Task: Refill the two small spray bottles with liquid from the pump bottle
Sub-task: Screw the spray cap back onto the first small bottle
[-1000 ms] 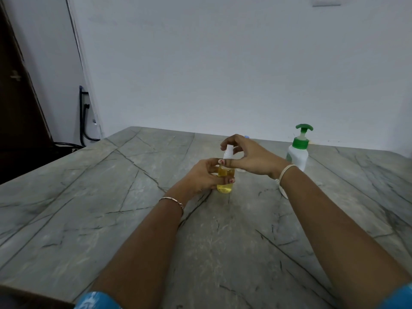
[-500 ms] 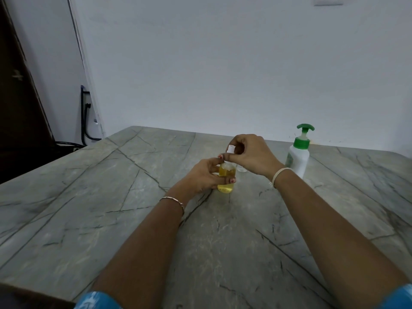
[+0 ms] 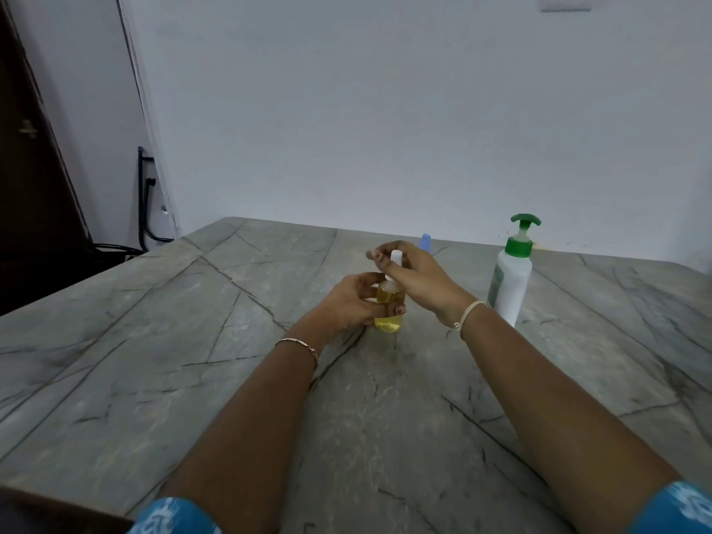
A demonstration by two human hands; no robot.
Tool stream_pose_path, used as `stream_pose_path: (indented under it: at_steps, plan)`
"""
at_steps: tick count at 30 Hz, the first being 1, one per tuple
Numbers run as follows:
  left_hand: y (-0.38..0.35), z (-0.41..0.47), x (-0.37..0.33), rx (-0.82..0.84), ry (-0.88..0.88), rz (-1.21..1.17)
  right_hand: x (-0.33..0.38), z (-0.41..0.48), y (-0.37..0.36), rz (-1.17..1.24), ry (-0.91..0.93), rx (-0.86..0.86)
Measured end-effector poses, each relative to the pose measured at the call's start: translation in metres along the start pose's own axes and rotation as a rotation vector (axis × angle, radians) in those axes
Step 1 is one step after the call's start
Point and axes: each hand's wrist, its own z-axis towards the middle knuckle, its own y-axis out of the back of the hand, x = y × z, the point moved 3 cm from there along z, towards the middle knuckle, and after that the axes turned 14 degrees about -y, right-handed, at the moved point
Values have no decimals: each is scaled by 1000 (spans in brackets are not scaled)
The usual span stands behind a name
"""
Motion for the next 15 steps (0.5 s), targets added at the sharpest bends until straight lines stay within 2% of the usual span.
stream_pose_path:
  at_steps: [2, 4, 10, 15]
  plan:
    - [-1, -1, -2, 1, -1, -9, -1, -3, 8, 117, -84, 59]
    - [-1, 0, -2, 3, -3, -13, 0, -7, 19, 108, -130, 59]
    - [-1, 0, 0, -4, 3, -28, -9, -9, 35, 137, -76, -71]
    - [-1, 1, 2, -16, 10, -22, -12, -4, 28, 92, -31, 124]
